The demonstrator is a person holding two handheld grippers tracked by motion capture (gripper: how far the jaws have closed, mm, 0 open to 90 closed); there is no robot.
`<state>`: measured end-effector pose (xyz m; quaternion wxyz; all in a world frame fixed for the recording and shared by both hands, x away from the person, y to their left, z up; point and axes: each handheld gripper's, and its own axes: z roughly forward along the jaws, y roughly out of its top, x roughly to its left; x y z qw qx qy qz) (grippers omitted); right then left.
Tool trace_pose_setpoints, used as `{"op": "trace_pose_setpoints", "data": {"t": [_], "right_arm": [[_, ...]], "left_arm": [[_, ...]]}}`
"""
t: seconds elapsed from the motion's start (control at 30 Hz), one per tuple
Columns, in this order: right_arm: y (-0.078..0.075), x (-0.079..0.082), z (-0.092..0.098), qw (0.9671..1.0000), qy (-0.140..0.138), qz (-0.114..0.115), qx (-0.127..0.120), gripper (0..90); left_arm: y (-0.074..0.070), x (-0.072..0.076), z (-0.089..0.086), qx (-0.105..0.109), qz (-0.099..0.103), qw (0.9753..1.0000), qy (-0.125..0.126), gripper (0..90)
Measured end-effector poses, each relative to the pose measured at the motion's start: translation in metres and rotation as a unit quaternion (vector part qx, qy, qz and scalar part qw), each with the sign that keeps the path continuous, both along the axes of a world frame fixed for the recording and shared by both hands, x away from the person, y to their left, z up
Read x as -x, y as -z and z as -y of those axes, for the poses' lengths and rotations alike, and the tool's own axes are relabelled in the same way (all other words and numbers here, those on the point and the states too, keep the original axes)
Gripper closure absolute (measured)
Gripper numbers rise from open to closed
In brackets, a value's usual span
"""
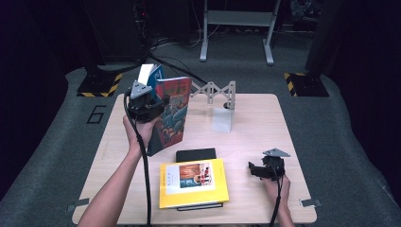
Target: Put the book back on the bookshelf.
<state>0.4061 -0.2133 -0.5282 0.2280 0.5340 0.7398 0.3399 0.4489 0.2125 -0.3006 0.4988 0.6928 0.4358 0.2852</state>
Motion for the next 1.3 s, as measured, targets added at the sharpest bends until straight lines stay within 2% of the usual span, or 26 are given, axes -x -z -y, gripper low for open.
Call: {"op": "trace_pose_setpoints", "data": {"t": [0.27,0.5,0.7,0.87,1.0,1.1,1.3], "right_arm": [[0.000,0.000,0.000,1.0000,0.000,0.000,-0.001,13.1],[0.000,0.000,0.000,1.0000,0.000,0.000,0.000,13.3],[0.000,0.000,0.000,1.0000,0.000,0.002,-0.003,13.5],[0.000,0.000,0.000,1.0000,0.000,0.001,-0.002,13.5],[0.000,0.000,0.000,1.0000,0.000,0.002,-0.002,13.6],[0.000,0.000,0.000,1.0000,0.001,0.002,-0.006,13.7],[0.000,0.000,0.000,1.0000,-0.001,0.002,-0.003,13.7]], "left_arm": [[0.012,-0.014,-0.004,-0.008,0.012,0.9991,-0.040,74.5],[0.020,-0.025,-0.007,-0.009,0.027,0.9969,-0.074,74.6],[0.027,-0.032,-0.007,-0.012,0.041,0.9940,-0.101,74.5],[0.032,-0.038,-0.007,-0.010,0.058,0.9904,-0.125,74.5],[0.035,-0.042,-0.004,-0.029,0.064,0.9885,-0.134,74.6],[0.040,-0.044,-0.002,-0.035,0.068,0.9861,-0.147,74.5],[0.047,-0.052,0.000,-0.025,0.070,0.9840,-0.162,74.5]]}}
